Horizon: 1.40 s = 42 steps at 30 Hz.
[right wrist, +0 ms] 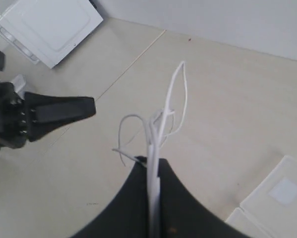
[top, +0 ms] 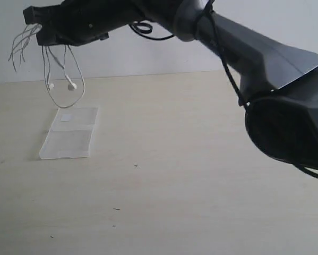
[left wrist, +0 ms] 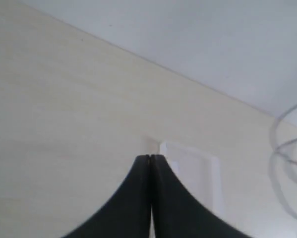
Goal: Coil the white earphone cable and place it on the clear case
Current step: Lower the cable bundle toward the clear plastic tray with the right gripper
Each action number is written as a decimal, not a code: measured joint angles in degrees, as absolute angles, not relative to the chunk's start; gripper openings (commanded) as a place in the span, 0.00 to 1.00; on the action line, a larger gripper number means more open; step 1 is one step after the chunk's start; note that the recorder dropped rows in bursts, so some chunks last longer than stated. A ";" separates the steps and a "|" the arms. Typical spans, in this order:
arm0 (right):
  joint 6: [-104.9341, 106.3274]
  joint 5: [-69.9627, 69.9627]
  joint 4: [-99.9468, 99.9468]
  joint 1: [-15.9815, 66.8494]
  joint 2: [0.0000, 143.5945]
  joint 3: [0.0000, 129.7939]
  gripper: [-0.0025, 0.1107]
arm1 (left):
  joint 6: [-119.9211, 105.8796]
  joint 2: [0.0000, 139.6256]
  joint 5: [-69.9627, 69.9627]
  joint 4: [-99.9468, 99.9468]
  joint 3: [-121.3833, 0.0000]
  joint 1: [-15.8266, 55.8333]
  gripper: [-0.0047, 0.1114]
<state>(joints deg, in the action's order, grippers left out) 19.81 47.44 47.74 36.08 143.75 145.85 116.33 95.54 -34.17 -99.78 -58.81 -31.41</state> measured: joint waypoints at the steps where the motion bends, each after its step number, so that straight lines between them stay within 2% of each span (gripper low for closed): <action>1: 20.88 47.17 49.12 36.23 144.72 145.85 0.02 | 116.66 94.56 -34.78 -98.97 -58.57 -31.41 0.04; 13: 24.52 43.01 53.99 38.81 152.25 145.85 0.02 | 117.34 84.75 -42.13 -92.08 -57.54 -31.41 0.04; 30: 13.04 38.61 52.35 38.81 152.39 145.85 0.02 | 117.10 84.20 -42.56 -89.99 -56.46 -31.41 0.04; 37: 0.00 35.63 48.21 38.81 152.18 145.85 0.02 | 117.01 84.20 -44.01 -89.95 -55.77 -31.41 0.04; 42: -10.42 39.27 40.65 39.06 151.15 145.85 0.02 | 117.01 84.20 -43.55 -89.52 -55.66 -31.41 0.04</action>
